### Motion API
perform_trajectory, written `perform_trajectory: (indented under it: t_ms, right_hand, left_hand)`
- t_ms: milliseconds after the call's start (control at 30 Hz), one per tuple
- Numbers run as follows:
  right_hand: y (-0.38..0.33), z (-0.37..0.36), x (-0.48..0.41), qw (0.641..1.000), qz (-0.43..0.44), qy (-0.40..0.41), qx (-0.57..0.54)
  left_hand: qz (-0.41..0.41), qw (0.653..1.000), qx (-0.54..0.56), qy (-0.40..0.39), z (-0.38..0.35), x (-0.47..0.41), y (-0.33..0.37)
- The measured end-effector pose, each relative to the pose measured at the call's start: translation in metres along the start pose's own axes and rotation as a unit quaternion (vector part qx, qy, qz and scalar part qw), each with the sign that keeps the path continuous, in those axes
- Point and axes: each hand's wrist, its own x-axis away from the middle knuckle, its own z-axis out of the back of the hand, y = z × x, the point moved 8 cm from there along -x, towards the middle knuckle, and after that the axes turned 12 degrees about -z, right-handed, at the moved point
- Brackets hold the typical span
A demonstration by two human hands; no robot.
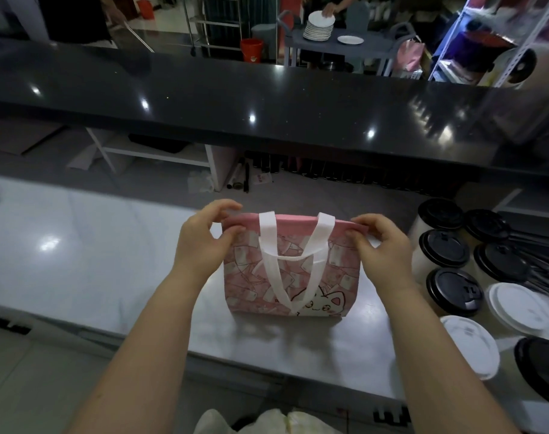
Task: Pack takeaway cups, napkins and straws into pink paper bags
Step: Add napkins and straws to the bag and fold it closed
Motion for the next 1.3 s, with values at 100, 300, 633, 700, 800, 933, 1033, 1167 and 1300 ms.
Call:
perform_trajectory:
  t_ms: [100, 300, 633, 700, 800, 933, 1033, 1167, 1300]
  right_hand:
    - [-0.002, 0.001, -0.001, 0.999, -0.002, 0.017, 0.034]
    - [-0.014, 0.007, -0.009, 0.998, -0.034, -0.027, 0.041]
    - [-0.055, -0.065, 0.006, 0.918, 0.135, -0.092, 0.362]
    - [-0.058, -0.065, 0.009, 0.925, 0.160, -0.049, 0.341]
    - [-0.060, -0.066, 0.013, 0.927, 0.187, -0.034, 0.322]
    - [-0.060, -0.052, 0.013, 0.929, 0.216, -0.047, 0.297]
    - [-0.049, -0.033, 0.004, 0.940, 0.176, -0.047, 0.290]
    - [-0.048, -0.033, 0.001, 0.938, 0.180, -0.020, 0.294]
    - [-0.046, -0.035, -0.002, 0.944, 0.176, -0.013, 0.279]
  left_hand:
    - [-0.014, 0.999, -0.030, 0.013, 0.000, 0.000, 0.005]
    - [0.032, 0.998, 0.031, -0.037, 0.007, -0.006, 0.010]
    - [-0.155, 0.945, -0.247, -0.149, -0.068, -0.022, 0.077]
    - [-0.175, 0.950, -0.232, -0.113, -0.070, -0.017, 0.081]
    - [-0.194, 0.952, -0.228, -0.062, -0.066, -0.012, 0.083]
    - [-0.200, 0.951, -0.223, -0.076, -0.056, -0.008, 0.074]
    - [-0.167, 0.959, -0.217, -0.070, -0.040, -0.011, 0.061]
    - [-0.136, 0.965, -0.216, -0.066, -0.040, -0.013, 0.057]
    - [-0.107, 0.969, -0.210, -0.070, -0.038, -0.018, 0.049]
